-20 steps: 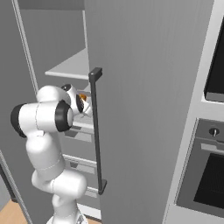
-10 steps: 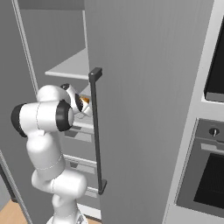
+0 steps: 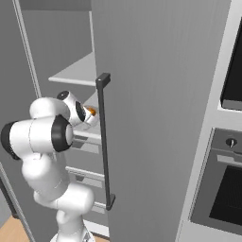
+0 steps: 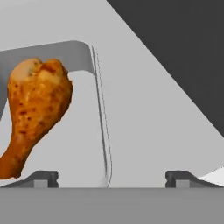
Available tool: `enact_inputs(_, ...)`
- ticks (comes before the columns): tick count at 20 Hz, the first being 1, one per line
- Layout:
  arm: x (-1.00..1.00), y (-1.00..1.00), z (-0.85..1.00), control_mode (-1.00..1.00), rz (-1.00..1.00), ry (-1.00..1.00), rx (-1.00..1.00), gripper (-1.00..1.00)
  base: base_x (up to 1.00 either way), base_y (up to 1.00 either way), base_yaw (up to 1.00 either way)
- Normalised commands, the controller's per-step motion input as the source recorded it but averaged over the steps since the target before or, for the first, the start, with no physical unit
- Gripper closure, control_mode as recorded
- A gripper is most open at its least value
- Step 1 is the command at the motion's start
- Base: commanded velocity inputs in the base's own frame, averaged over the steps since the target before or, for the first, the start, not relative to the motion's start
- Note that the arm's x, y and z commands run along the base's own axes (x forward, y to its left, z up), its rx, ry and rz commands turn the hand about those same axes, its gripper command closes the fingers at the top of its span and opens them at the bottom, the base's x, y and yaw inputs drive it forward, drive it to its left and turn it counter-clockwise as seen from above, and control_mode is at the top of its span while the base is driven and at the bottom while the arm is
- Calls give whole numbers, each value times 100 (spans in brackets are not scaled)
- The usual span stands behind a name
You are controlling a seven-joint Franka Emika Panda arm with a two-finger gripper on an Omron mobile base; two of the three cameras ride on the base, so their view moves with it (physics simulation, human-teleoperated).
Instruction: Take the meat container that has the chicken drumstick and place it on the second highest rack of the freezer. Then take the vegetable container that has the mushroom and sweet potato and place it on the highest rack of the freezer.
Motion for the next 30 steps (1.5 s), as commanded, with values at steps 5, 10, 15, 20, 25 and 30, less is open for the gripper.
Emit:
enact_inputs(5, -63, -8, 55, -100, 0, -26, 0, -100, 0, 0, 0)
enact_inputs(10, -5, -20, 70, -100, 0, -14, 1, -100, 0, 0, 0)
enact_inputs(15, -42, -22, 66, -100, 2, 1, 4, -100, 0, 0, 0)
enact_inputs(20, -54, -12, 71, -100, 11, 26, 1, -100, 0, 0, 0)
enact_inputs(25, -56, 0, 45, -100, 18, 45, 0, -100, 0, 0, 0)
enact_inputs(30, -76, 6, -34, -100, 22, 11, -9, -100, 0, 0, 0)
